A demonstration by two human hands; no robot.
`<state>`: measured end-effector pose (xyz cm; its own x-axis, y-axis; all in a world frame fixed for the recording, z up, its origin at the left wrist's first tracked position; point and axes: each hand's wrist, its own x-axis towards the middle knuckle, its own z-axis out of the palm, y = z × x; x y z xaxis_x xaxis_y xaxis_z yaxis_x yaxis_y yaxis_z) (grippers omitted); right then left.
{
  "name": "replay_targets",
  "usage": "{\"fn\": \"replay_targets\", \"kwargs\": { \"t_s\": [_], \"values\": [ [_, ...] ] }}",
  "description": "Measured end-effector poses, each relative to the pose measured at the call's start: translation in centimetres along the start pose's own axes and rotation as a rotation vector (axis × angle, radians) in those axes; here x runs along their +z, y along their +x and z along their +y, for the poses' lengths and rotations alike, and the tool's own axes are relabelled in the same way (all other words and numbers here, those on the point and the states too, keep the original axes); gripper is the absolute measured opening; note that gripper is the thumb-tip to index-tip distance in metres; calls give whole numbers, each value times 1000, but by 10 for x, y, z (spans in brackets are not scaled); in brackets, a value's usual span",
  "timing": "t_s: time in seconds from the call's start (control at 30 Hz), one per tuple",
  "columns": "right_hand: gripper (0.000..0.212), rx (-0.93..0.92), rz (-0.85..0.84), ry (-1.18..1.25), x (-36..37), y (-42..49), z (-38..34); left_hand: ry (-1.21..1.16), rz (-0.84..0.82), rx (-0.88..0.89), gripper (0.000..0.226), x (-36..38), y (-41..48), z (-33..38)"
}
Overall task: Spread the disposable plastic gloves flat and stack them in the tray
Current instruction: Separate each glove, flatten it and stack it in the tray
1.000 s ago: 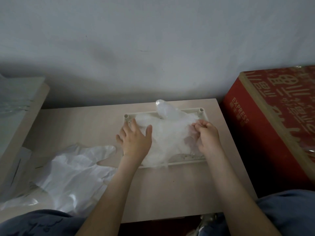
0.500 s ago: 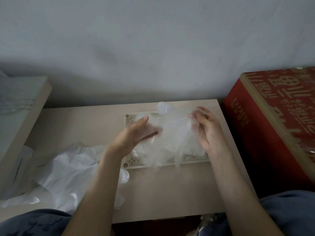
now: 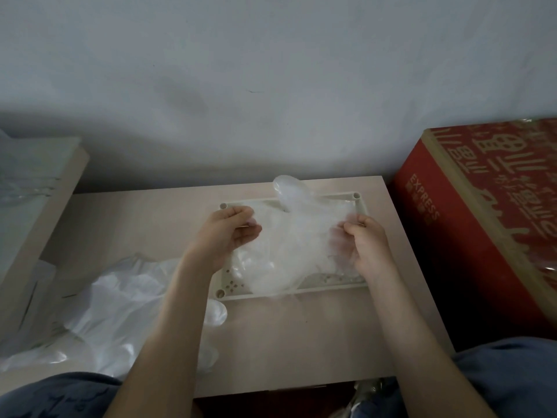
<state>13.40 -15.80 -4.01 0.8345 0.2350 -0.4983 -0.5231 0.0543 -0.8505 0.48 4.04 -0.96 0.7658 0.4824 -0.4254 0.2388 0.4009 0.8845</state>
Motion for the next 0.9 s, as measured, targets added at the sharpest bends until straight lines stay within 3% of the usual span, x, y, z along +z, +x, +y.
{"fn": "replay_targets", "kwargs": {
  "t_s": [0.13,0.37,0.53,0.6,0.67,0.73,0.8,0.9],
  "values": [
    [17,-11,-76,-7,6,0,-2,-89,-44,116,18,9,0,15],
    [20,-84,11,-98,7,1,6,-230,-46,175,20,9,8,18],
    [21,-208,97,-318,4,7,16,-32,210,148,10,11,18,-4],
    [22,-246,132,-416,1,11,19,67,328,171,19,12,19,-9],
    [23,-247,158,-459,1,13,23,254,396,245,32,17,14,-14],
    [22,-214,176,-436,1,15,25,614,407,478,54,26,3,-21],
    [24,-207,184,-459,1,15,24,1062,270,693,75,40,-8,-30],
    [24,-200,171,-457,1,16,25,1557,-26,596,79,56,-18,-44]
  ]
}}
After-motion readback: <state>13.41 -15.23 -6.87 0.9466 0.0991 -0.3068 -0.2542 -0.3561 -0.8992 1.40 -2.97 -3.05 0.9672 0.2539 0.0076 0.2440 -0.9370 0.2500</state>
